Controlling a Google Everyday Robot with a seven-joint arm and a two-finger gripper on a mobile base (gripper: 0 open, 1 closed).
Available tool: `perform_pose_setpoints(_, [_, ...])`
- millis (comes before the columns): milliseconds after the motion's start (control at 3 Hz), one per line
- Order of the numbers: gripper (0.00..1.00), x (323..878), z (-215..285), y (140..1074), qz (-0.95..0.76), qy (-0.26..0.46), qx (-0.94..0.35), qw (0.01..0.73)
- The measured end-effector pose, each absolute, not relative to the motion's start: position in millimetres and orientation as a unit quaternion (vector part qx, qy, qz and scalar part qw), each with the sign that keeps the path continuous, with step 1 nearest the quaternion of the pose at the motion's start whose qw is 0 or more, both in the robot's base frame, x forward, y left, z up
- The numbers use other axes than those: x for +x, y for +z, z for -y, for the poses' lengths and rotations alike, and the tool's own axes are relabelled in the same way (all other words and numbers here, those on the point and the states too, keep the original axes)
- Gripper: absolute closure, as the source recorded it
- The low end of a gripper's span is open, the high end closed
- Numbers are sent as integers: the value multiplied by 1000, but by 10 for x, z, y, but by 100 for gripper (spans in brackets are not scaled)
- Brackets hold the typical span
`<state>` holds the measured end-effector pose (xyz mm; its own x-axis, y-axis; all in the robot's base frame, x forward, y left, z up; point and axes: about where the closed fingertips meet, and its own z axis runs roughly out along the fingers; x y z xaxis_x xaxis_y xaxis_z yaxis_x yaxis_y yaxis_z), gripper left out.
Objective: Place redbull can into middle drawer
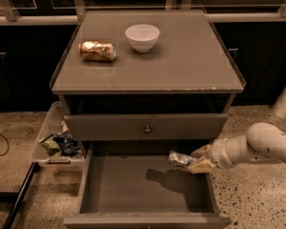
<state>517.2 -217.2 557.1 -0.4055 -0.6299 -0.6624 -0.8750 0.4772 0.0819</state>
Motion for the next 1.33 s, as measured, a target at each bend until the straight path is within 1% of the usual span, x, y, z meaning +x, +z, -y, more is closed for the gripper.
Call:
perform_pose_setpoints(333, [100, 5183, 1971, 5349, -799, 232, -472, 291])
perform_pose_setpoints(667, [100, 5277, 1687, 4926, -787, 243, -476, 309])
perform_pose_setpoints(1333, [100, 5421, 1361, 4288, -772, 220, -481, 352])
